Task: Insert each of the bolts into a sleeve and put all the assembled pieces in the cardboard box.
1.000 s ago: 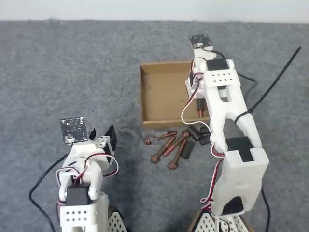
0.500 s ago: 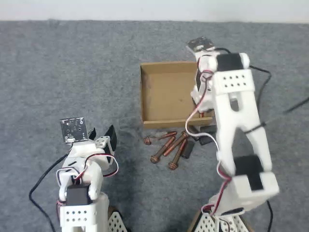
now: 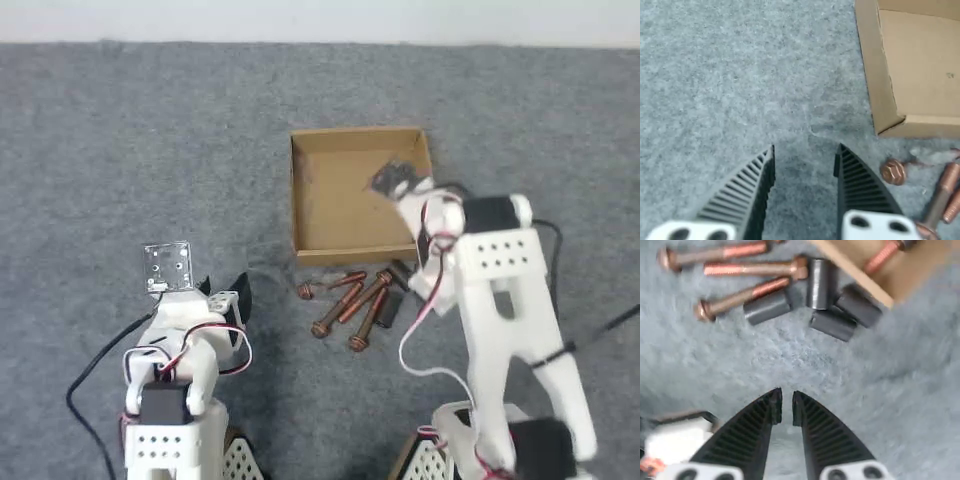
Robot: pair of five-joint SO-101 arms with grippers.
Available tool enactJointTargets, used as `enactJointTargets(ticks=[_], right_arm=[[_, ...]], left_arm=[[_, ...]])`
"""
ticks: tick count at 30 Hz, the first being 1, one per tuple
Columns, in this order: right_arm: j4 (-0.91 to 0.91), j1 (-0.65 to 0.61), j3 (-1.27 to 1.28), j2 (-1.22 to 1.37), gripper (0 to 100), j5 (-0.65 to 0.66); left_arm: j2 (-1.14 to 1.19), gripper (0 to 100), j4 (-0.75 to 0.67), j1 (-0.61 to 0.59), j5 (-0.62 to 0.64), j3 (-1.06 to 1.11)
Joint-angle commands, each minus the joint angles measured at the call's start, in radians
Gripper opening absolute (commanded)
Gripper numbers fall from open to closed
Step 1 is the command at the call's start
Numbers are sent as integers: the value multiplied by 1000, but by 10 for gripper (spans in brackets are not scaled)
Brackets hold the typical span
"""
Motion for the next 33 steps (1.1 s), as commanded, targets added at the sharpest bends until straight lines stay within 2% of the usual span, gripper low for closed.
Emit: enactJointTargets(ticks=[1, 5, 9, 16, 23, 33], right_arm=[[-99, 16, 106, -114, 65, 199], [-243, 59, 270, -191, 179, 374], [-389, 62, 385, -228, 166, 479], [-476, 58, 410, -223, 163, 499], [-493, 62, 390, -84, 163, 617], [-634, 85, 339, 97, 163, 623]], left_arm=[[-2, 180, 2, 3, -9, -8], [-2, 180, 2, 3, -9, -8], [-2, 180, 2, 3, -9, -8], [-2, 180, 2, 3, -9, -8], [-2, 180, -2, 3, -11, -8], [-2, 180, -2, 3, -11, -8]])
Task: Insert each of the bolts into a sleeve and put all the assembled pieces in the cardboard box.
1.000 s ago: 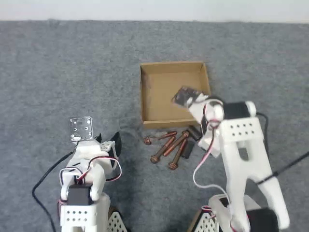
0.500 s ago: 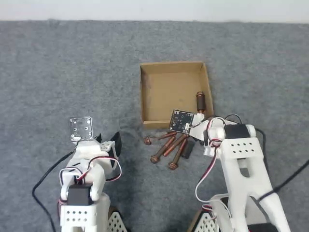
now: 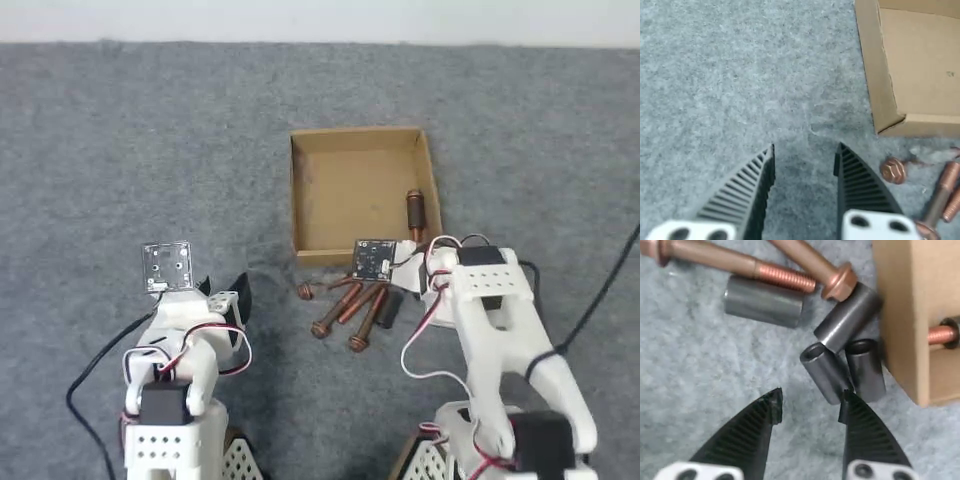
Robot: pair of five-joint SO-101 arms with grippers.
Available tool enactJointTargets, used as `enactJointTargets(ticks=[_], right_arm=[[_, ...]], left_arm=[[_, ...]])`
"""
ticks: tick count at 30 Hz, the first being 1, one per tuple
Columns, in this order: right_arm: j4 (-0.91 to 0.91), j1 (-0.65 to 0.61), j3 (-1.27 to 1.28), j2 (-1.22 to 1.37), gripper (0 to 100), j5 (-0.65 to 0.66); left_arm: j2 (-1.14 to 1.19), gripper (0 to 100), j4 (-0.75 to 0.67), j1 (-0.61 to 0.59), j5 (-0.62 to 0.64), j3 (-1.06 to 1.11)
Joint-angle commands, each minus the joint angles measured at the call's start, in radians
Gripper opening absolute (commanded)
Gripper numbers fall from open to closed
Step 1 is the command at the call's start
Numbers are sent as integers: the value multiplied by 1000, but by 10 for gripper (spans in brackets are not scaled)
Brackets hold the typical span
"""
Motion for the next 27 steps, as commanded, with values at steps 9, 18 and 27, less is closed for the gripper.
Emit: enactJointTargets(ticks=[9, 18, 27], right_arm=[[-33, 16, -160, 128, 163, 20], [-27, 44, -241, 314, 162, 55], [56, 61, -245, 351, 159, 57]], left_arm=[[-2, 180, -3, 3, -64, -8], [-2, 180, -3, 2, -75, -8], [-2, 180, -3, 2, -81, -8]])
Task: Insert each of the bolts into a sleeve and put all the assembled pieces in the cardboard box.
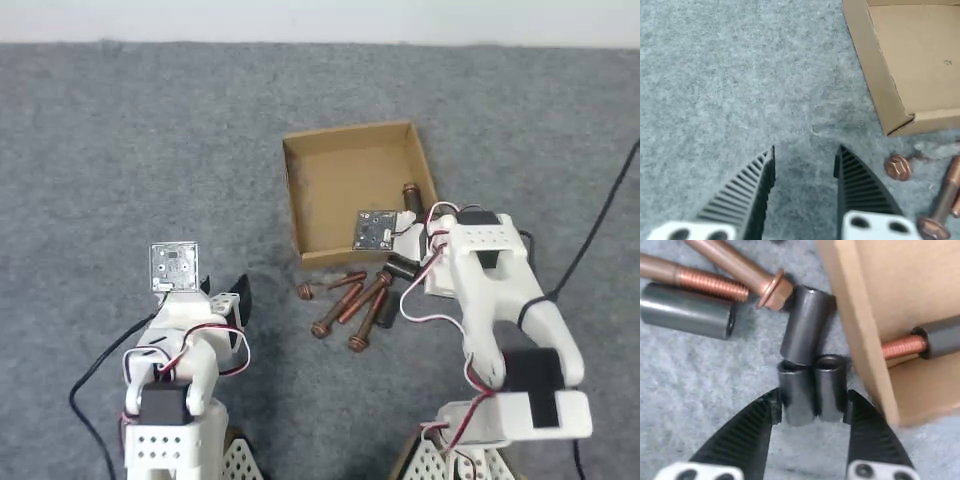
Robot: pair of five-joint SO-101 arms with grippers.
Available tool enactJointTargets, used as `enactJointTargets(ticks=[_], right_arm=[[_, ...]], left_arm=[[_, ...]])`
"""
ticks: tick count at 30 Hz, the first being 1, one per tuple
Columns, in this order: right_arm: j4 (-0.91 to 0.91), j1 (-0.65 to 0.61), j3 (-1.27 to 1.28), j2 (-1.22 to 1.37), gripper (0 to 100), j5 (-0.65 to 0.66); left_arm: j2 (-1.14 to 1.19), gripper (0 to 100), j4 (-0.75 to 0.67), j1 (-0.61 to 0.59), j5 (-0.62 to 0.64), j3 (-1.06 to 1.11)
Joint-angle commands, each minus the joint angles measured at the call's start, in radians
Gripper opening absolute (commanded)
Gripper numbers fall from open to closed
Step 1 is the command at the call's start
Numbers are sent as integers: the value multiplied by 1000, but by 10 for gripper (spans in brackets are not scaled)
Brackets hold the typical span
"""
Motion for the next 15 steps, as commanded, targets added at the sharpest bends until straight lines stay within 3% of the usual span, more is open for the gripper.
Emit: enactJointTargets(ticks=[1, 15], right_arm=[[68, 21, 0, -13, 159, 12], [79, 30, -8, -45, 163, -18]], left_arm=[[-2, 180, -3, 2, -15, -8], [-2, 180, -3, 0, -15, -8]])
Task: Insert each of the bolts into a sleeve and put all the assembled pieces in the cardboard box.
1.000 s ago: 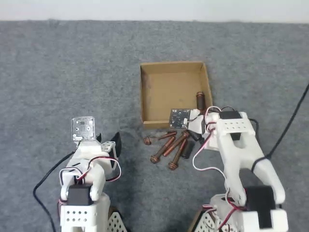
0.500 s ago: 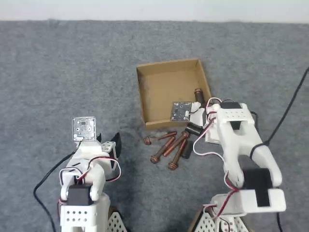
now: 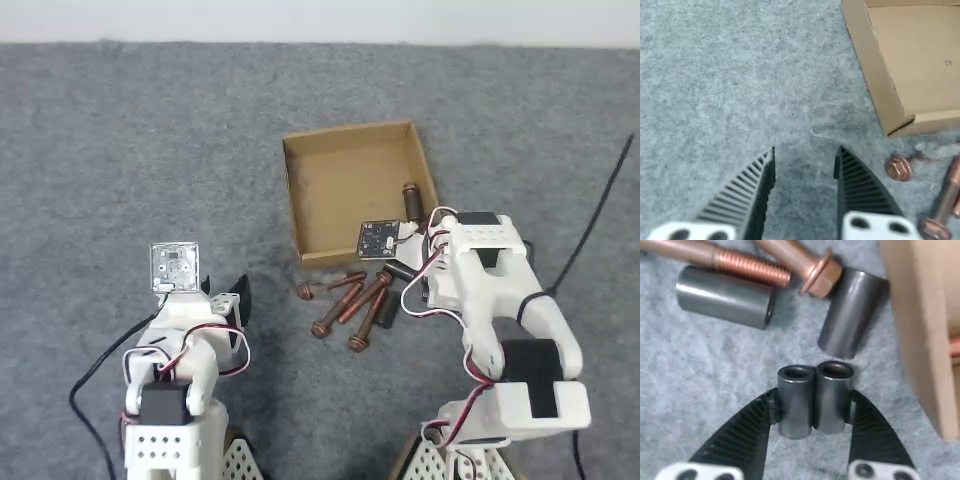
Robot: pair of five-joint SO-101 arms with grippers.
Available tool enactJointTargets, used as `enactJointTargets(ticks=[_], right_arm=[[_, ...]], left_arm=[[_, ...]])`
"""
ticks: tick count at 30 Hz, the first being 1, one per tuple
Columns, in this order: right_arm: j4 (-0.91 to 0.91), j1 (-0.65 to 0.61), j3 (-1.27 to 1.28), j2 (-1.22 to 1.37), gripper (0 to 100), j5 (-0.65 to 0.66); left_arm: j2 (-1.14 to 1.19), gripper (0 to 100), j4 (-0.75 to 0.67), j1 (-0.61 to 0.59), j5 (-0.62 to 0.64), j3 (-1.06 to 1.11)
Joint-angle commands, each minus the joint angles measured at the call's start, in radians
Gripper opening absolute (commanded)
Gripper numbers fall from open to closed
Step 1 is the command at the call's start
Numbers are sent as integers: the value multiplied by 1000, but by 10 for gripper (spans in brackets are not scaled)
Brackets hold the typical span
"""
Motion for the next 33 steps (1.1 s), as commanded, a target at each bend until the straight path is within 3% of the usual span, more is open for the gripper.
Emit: enactJointTargets(ticks=[1, 5, 8, 15, 20, 33], right_arm=[[12, 22, -8, -70, 164, -52], [22, 21, 3, -219, 227, -163], [73, 19, 12, -323, 265, -173], [193, 16, 20, -417, 182, -169], [111, 15, 117, -390, 170, -109], [-156, 30, 149, -128, 169, -104]], left_arm=[[-2, 180, -3, 0, -6, -8], [-2, 180, -3, 0, -6, -8], [-2, 180, -3, 0, -6, -8], [-2, 180, -3, -2, -6, -8], [-2, 180, -3, -2, -6, -8], [-2, 180, -3, -2, -6, -8]])
